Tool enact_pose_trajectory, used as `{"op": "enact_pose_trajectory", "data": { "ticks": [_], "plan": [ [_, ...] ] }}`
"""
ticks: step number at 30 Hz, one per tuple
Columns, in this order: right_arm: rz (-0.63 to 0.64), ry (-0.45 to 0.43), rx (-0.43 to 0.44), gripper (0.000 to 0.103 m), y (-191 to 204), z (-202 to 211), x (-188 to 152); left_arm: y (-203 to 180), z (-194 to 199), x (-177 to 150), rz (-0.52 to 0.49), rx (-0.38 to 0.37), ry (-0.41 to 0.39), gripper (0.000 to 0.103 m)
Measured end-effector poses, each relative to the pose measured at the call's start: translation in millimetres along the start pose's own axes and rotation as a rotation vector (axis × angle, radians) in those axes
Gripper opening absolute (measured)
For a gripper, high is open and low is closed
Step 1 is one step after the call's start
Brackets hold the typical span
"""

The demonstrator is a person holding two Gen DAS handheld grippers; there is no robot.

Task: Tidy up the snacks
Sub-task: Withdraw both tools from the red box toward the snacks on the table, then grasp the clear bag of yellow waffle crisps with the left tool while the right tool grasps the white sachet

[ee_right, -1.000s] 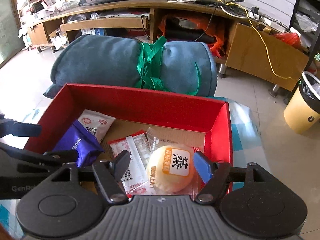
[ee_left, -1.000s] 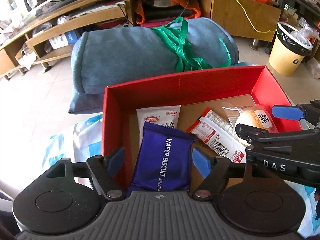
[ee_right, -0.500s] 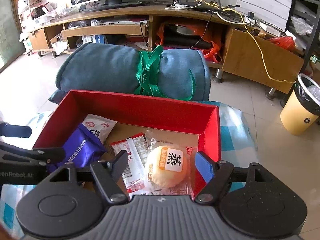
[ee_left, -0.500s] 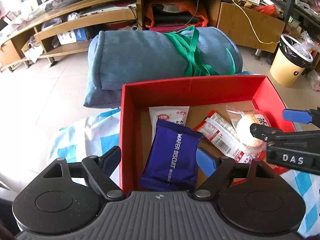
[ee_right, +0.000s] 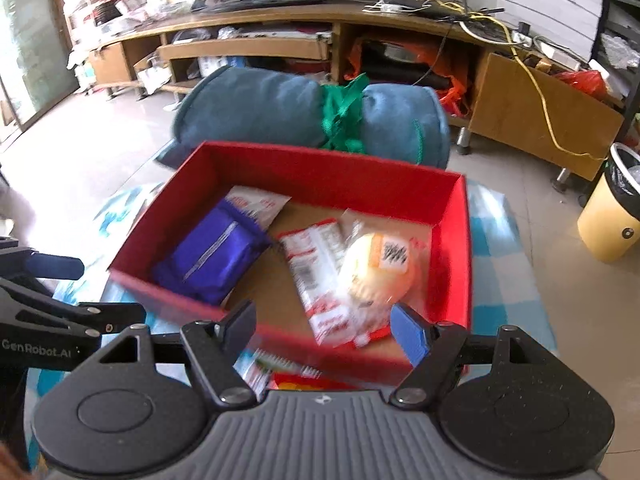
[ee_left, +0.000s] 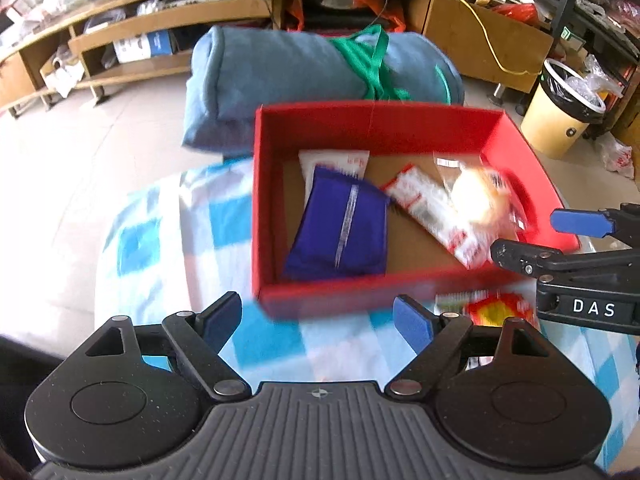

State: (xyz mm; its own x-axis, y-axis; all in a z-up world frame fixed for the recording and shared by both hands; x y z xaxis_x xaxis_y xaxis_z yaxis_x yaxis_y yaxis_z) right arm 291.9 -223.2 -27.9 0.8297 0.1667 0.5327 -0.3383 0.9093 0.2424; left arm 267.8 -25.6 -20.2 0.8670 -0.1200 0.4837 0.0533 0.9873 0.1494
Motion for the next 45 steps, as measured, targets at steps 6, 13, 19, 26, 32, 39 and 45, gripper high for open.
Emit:
{"op": "enact_pose_trajectory", "data": {
  "ticks": [6,13,19,26,32,39,45],
  "plan": [
    [0.044,0.043,0.050,0.068,31,11,-33,12,10,-54,-0.006,-0.020,0.076,0.088],
    [0.072,0.079,0.108,0.068,62,26,-70,26,19,-109,0.006,-0.017,0.157,0.091],
    [0.082,0.103,0.144,0.068,78,42,-100,32,17,-150,0.010,-0.014,0.228,0.095],
    [0.081,0.148,0.176,0.069,88,66,-145,25,2,-172,-0.055,0.047,0.265,0.097],
    [0.162,0.275,0.188,0.070,98,74,-201,24,-7,-177,-0.035,0.039,0.299,0.089],
    [0.331,0.424,0.270,0.072,132,62,-246,20,-3,-177,-0.036,0.026,0.289,0.083],
    [0.428,0.540,0.263,0.072,140,41,-276,12,-3,-174,-0.057,-0.007,0.286,0.082]
  ]
}}
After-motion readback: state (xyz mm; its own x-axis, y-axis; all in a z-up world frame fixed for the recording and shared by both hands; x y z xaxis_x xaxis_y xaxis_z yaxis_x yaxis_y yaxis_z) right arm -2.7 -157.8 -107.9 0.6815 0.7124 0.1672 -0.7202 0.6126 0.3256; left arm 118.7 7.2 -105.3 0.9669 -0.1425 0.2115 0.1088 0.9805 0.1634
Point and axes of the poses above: each gripper's, at about its wrist camera, not at the fingertips, and z roughly against the way its jaws point, y to its left, x to its top, the point moved 8 cm from there along -z, roughly the way its jaws point, and after that the axes turned 12 degrees about x, right-handed, at the moved point
